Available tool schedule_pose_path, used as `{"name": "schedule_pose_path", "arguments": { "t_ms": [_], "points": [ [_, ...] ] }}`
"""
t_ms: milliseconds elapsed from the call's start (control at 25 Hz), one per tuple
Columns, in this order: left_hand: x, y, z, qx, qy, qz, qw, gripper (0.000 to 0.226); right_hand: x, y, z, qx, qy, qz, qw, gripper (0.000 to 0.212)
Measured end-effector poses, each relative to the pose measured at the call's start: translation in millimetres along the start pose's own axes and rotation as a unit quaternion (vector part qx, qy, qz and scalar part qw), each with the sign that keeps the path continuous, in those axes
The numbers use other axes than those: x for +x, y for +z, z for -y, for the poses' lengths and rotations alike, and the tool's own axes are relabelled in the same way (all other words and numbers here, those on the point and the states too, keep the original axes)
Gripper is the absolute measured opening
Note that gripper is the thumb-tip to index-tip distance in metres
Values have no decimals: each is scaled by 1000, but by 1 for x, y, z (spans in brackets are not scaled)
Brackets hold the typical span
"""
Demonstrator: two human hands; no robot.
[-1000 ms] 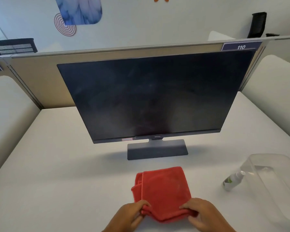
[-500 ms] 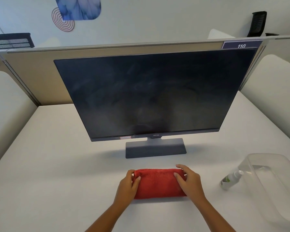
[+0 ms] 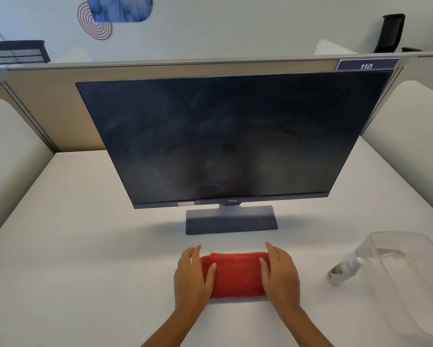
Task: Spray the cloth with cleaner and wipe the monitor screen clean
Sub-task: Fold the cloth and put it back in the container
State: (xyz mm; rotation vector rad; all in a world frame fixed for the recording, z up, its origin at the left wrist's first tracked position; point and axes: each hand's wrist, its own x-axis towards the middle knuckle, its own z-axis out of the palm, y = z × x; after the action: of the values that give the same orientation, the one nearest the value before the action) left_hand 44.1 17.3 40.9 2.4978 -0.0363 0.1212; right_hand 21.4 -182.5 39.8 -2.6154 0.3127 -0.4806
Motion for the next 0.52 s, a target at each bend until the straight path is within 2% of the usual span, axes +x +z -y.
{"name": "schedule_pose_path", "arguments": {
  "t_ms": [80,160,240,320,440,520],
  "points": [
    [-4,6,-13,-30,78,19,996,53,-7,8,20,-27,-84,-30,996,36],
    [-10,17,-20,-60,103,98,988,56,-17,19,37,-66,-144,34,987,60],
    [-15,29,-9,-29,103,165,980,56,-24,27,42,-97,-147,115,978,67],
    [-16,32,5,49,119,187,974,56,-28,31,38,-82,-141,171,972,60],
    [-13,32,17,103,150,206,961,62,-28,28,29,-89,-106,192,972,65],
    [-11,31,21,125,171,205,956,65,-26,25,22,-112,-88,177,974,67]
  ]
}}
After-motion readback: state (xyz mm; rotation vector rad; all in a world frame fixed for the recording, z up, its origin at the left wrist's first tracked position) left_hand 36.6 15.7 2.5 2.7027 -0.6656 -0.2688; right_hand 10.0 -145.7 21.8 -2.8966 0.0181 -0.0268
